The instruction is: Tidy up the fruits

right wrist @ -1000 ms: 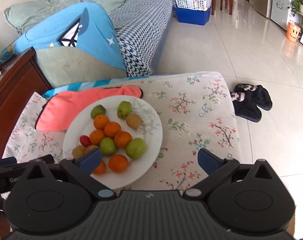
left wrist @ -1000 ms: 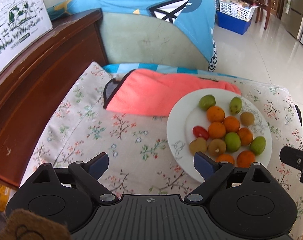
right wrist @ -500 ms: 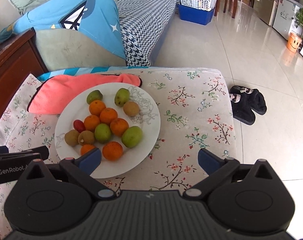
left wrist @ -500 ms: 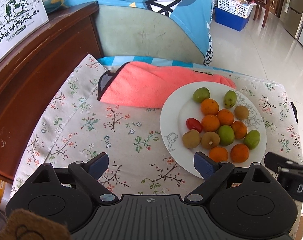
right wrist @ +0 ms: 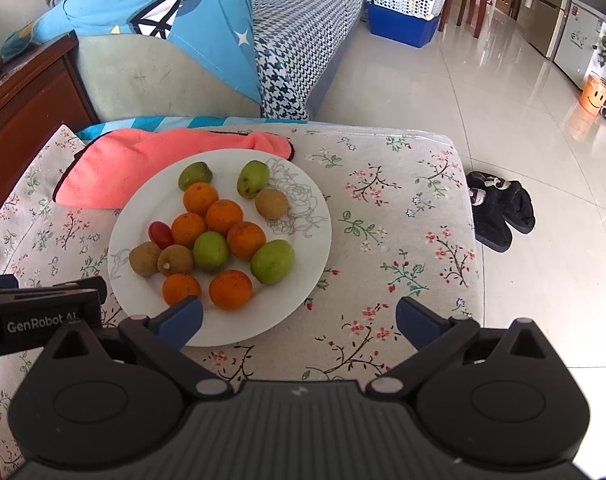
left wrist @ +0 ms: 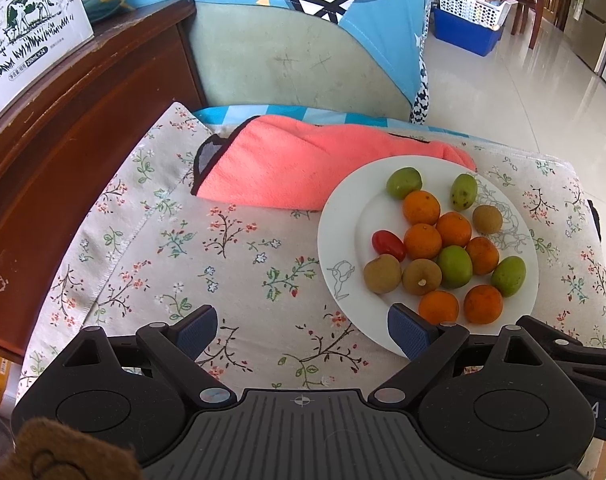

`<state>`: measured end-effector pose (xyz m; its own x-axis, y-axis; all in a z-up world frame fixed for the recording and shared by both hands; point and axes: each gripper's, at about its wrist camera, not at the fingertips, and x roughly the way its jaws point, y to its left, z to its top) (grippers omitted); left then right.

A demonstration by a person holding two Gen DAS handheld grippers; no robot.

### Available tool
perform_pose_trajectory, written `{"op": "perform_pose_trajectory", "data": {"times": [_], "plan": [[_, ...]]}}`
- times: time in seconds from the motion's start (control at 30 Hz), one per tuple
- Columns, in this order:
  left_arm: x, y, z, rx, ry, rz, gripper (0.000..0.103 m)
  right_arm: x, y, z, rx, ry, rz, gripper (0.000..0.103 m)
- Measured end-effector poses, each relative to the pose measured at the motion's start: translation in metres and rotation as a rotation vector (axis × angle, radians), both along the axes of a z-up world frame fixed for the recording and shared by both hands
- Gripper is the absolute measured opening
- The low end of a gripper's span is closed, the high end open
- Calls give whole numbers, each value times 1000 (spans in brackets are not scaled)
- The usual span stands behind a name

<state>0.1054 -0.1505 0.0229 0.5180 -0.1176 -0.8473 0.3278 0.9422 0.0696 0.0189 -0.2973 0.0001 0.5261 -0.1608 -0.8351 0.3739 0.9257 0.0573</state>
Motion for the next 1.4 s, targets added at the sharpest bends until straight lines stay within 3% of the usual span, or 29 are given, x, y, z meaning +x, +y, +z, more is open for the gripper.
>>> {"op": "perform_pose_trajectory", "data": {"times": [1.4], "plan": [[-6,-6,3,38,-43,-21,94,1,-4,-1,-50,-21,-44,102]]}}
